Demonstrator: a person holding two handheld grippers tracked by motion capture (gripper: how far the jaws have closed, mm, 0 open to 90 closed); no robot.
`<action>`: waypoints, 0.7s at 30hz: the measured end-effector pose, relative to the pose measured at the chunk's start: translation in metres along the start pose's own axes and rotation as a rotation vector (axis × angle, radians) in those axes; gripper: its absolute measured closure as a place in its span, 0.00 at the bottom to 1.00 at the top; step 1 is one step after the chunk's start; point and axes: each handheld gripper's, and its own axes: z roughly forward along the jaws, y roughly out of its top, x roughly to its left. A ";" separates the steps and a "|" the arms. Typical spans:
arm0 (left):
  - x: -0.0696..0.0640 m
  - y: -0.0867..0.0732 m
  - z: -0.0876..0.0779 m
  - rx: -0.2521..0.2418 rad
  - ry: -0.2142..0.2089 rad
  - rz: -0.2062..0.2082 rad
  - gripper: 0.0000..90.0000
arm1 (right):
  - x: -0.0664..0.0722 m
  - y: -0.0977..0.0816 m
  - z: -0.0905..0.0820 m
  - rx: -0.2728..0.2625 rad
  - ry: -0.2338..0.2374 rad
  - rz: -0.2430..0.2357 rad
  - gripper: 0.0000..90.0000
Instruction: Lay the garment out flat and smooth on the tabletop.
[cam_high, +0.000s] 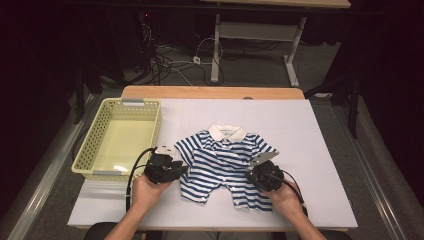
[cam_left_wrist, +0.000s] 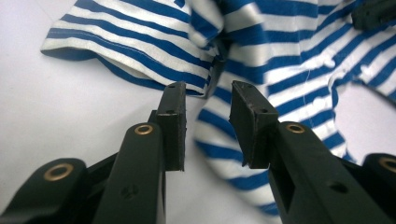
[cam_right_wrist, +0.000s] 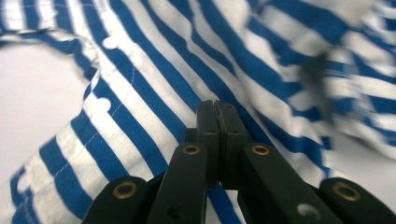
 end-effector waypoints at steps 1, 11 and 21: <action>0.000 0.000 0.001 0.005 -0.002 0.001 0.71 | -0.003 -0.001 -0.001 0.007 -0.021 0.001 1.00; -0.015 0.000 0.016 0.080 -0.043 0.060 0.75 | -0.023 -0.012 -0.006 0.002 -0.038 0.069 1.00; -0.034 0.000 0.028 0.134 -0.103 0.127 0.88 | -0.022 -0.012 -0.005 0.001 -0.036 0.073 0.99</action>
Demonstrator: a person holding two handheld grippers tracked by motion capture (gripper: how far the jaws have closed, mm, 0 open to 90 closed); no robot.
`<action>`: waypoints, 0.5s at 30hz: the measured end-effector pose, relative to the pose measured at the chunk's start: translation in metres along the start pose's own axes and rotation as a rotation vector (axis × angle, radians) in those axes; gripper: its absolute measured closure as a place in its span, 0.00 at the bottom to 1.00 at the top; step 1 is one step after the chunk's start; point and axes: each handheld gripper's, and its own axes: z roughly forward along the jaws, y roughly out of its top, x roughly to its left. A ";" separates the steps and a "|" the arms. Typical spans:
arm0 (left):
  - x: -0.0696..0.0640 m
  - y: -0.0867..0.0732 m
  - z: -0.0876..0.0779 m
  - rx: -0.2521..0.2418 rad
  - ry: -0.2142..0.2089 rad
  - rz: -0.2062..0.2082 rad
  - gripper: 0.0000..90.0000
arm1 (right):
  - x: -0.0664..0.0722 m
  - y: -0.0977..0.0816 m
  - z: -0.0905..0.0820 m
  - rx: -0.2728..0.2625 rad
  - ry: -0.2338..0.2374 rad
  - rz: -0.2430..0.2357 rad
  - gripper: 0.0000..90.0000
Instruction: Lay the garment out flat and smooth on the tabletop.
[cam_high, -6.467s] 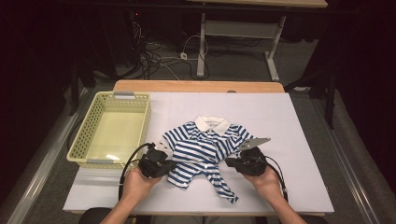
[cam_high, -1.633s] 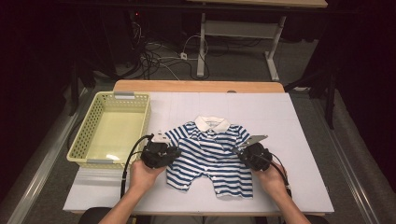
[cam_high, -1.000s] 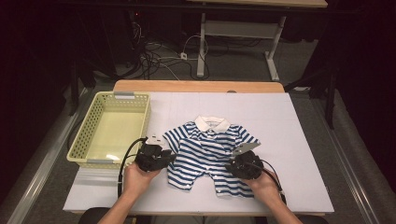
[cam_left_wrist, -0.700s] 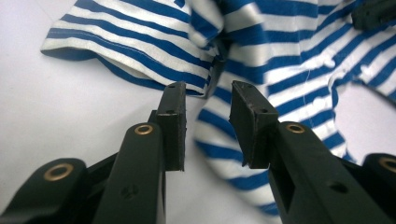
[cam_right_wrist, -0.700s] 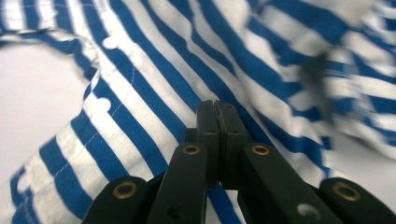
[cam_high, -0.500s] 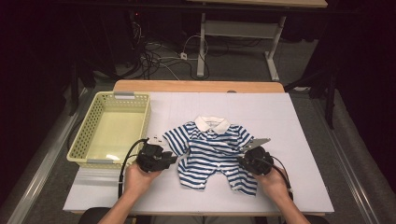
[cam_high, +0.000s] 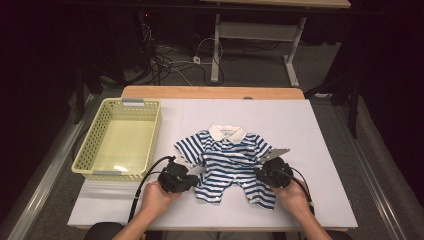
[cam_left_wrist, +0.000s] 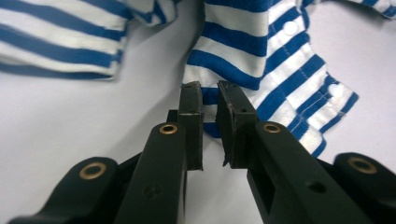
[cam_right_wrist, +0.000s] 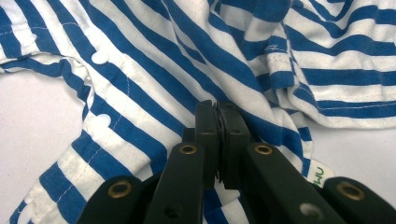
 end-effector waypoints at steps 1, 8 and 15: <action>-0.001 0.001 0.001 -0.001 -0.005 0.005 0.88 | 0.000 0.000 0.000 0.000 -0.001 -0.003 0.99; -0.013 0.010 0.008 -0.009 -0.066 0.041 0.96 | 0.000 0.000 0.001 -0.003 0.004 0.000 0.98; -0.020 0.013 -0.003 -0.069 -0.095 0.069 0.97 | 0.000 0.000 0.001 -0.004 0.006 0.001 0.97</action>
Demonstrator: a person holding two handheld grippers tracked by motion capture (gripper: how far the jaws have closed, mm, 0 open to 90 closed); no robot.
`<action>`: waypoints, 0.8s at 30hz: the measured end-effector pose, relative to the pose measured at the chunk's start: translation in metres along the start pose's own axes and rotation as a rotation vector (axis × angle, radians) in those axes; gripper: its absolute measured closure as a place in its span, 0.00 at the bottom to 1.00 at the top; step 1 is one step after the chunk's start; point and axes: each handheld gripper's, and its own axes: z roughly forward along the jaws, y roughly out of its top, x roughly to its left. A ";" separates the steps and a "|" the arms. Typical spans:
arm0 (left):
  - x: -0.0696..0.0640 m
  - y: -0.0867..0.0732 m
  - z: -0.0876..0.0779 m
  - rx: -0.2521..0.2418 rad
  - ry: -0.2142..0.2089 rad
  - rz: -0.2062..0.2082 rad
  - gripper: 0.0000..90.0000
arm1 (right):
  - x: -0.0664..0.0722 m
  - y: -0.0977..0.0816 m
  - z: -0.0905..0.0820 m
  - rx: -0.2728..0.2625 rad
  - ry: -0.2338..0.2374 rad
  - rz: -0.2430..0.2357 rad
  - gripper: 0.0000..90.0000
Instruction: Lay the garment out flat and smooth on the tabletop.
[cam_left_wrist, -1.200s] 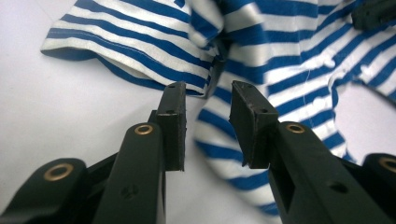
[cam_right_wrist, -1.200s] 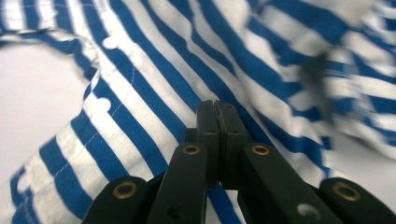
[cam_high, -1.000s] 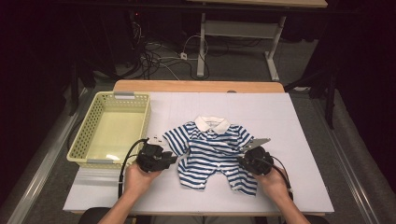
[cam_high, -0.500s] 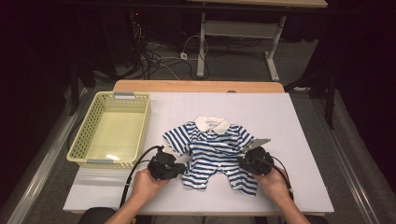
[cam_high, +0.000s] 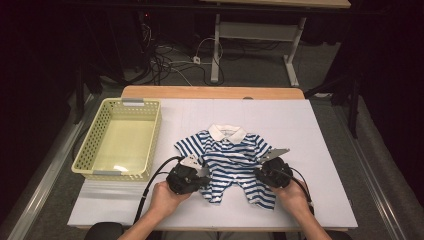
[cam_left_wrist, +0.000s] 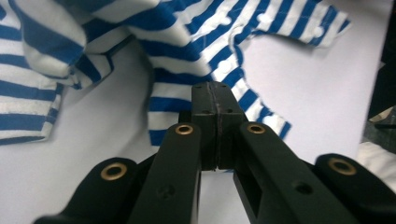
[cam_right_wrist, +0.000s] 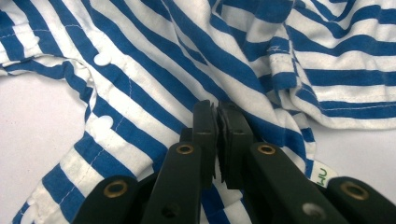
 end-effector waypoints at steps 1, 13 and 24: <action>-0.001 -0.001 -0.001 0.003 0.004 0.007 0.97 | 0.000 0.000 0.000 0.000 0.002 0.001 0.96; 0.000 -0.016 0.006 0.098 0.101 0.010 0.80 | 0.000 -0.001 0.000 -0.003 0.008 0.010 0.95; -0.013 -0.007 -0.031 -0.008 0.084 0.037 0.94 | 0.000 -0.001 0.000 -0.004 0.010 0.006 0.94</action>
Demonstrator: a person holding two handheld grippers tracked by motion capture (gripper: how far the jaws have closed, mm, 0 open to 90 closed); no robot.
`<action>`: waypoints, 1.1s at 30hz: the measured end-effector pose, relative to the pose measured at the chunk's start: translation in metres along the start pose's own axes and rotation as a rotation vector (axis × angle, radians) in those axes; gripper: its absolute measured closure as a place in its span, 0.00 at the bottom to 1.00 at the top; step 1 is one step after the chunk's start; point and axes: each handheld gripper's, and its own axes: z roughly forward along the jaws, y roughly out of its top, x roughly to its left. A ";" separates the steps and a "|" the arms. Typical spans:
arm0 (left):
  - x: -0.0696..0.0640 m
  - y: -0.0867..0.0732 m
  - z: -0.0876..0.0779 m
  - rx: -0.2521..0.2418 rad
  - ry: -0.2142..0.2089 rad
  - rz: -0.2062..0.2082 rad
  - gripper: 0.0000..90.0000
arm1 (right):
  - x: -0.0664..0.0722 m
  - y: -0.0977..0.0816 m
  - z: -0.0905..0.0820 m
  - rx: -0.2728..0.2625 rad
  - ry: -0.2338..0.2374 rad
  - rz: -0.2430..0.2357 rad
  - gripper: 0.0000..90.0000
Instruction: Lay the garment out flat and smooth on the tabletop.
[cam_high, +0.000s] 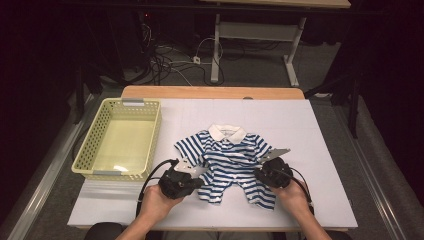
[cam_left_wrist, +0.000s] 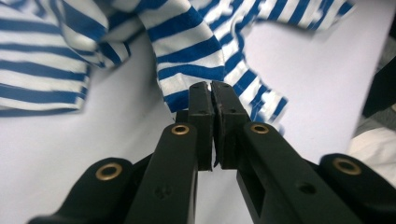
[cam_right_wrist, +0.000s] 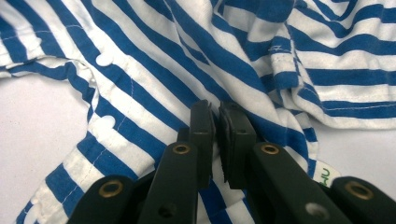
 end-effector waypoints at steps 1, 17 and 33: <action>0.000 0.000 -0.002 -0.004 0.001 0.000 0.94 | 0.000 0.000 0.000 -0.001 -0.002 -0.001 0.94; 0.002 0.012 0.052 0.083 -0.009 -0.009 0.84 | 0.003 0.001 0.001 -0.001 -0.010 -0.007 0.93; 0.027 -0.010 0.025 0.082 0.034 -0.103 0.74 | 0.003 0.000 0.000 -0.001 -0.008 -0.004 0.92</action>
